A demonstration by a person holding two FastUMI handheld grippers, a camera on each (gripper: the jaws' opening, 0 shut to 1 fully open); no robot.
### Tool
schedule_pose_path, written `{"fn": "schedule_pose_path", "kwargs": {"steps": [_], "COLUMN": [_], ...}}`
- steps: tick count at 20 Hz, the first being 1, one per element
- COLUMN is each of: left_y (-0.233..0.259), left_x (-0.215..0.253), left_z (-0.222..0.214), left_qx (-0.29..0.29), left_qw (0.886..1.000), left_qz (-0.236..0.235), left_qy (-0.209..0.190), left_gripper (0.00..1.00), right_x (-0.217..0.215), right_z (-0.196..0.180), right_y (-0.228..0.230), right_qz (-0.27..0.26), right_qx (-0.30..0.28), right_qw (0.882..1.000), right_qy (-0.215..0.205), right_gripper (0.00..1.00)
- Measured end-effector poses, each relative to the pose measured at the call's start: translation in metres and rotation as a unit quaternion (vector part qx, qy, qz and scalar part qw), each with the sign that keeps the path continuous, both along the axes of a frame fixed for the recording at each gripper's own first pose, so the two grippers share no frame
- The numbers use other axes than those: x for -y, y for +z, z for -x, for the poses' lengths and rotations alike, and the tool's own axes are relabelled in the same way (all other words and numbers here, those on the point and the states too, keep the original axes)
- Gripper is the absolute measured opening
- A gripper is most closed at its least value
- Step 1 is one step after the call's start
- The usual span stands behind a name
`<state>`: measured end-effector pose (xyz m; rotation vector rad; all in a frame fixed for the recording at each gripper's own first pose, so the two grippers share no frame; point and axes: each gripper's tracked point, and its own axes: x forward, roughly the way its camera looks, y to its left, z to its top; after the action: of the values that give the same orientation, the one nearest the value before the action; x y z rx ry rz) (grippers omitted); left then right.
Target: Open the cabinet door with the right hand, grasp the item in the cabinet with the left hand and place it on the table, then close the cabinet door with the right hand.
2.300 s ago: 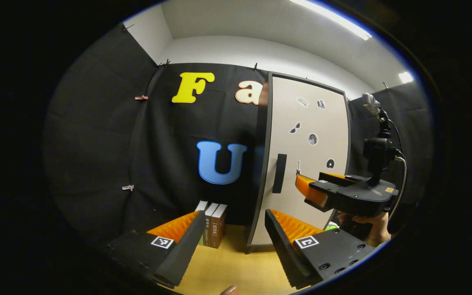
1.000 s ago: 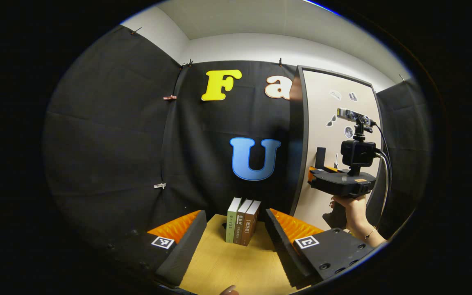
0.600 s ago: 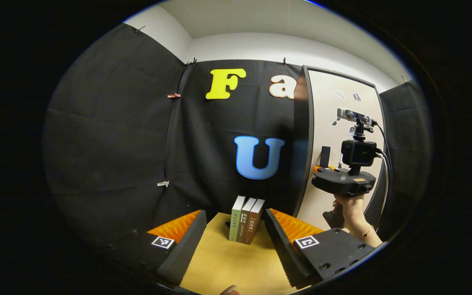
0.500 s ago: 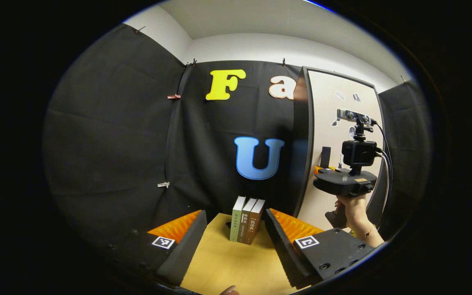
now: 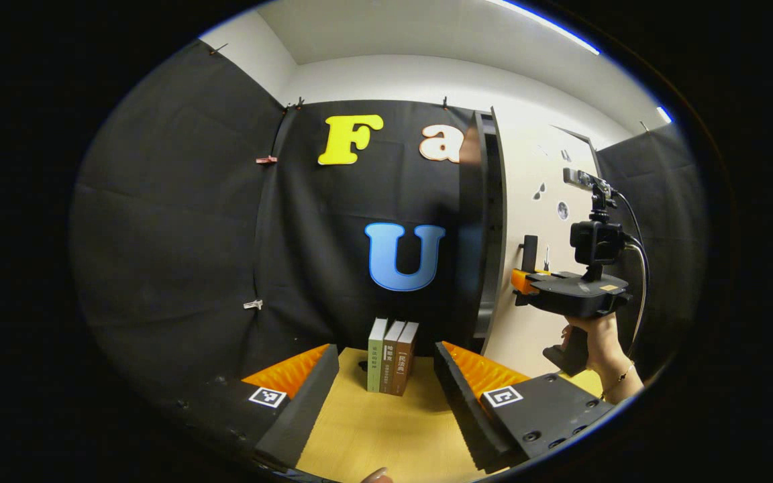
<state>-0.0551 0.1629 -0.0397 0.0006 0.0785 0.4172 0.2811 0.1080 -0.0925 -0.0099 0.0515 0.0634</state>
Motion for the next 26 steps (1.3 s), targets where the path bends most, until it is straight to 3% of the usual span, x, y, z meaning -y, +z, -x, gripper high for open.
{"fn": "schedule_pose_path", "kwargs": {"steps": [13,26], "left_y": [-0.004,-0.002], "left_x": [0.043,0.127], "left_z": [0.011,-0.046], "left_qx": [-0.001,0.004], "left_qw": [0.998,0.985], "left_qz": [-0.004,-0.001], "left_qy": [-0.068,-0.175], "left_gripper": [0.90,0.89], "right_x": [0.019,0.049], "right_z": [0.058,0.091], "right_y": [0.009,0.015], "right_qz": [-0.016,-0.015], "right_qx": [-0.015,-0.023], "right_qw": [1.000,0.999], "right_qy": [0.015,0.025], "right_gripper": [0.14,0.14]}}
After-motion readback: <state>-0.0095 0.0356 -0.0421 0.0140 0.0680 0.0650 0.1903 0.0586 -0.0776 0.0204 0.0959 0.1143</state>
